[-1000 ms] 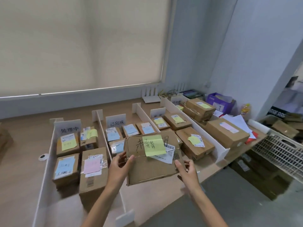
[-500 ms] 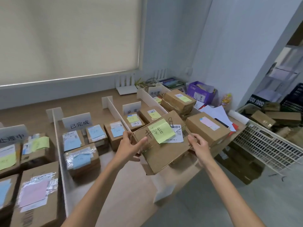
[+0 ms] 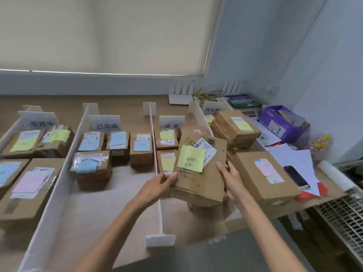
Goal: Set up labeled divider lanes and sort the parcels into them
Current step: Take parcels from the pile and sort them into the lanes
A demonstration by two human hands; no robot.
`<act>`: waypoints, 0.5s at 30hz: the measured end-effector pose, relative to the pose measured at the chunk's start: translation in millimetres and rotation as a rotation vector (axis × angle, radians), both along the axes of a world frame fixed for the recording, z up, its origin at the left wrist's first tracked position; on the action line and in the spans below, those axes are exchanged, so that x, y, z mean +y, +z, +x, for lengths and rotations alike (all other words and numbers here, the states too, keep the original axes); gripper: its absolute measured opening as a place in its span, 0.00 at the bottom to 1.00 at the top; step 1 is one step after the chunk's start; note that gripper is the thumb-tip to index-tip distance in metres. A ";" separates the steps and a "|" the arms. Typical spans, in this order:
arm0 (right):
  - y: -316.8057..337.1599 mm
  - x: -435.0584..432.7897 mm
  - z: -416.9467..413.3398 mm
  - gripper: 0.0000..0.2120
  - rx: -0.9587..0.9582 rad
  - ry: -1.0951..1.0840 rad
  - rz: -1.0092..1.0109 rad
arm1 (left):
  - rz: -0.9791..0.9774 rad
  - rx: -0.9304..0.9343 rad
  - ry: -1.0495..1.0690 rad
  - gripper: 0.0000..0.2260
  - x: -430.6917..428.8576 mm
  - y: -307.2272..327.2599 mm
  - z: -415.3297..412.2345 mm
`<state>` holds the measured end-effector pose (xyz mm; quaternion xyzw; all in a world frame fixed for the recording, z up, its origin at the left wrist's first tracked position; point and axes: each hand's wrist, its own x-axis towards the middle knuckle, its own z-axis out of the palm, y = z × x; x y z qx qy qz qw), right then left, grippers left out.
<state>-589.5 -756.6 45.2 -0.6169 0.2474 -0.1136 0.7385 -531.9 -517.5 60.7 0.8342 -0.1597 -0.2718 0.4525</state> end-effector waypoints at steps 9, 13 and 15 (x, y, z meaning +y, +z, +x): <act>-28.0 -21.1 1.2 0.11 0.202 0.332 0.037 | 0.053 -0.085 0.071 0.15 -5.4 -32.7 -35.5; -53.8 -11.8 3.0 0.16 0.239 0.377 0.057 | 0.071 -0.085 0.162 0.20 2.0 -39.7 -33.7; -62.9 -11.9 1.3 0.16 0.261 0.364 0.083 | 0.062 -0.056 0.165 0.22 0.1 -44.4 -35.0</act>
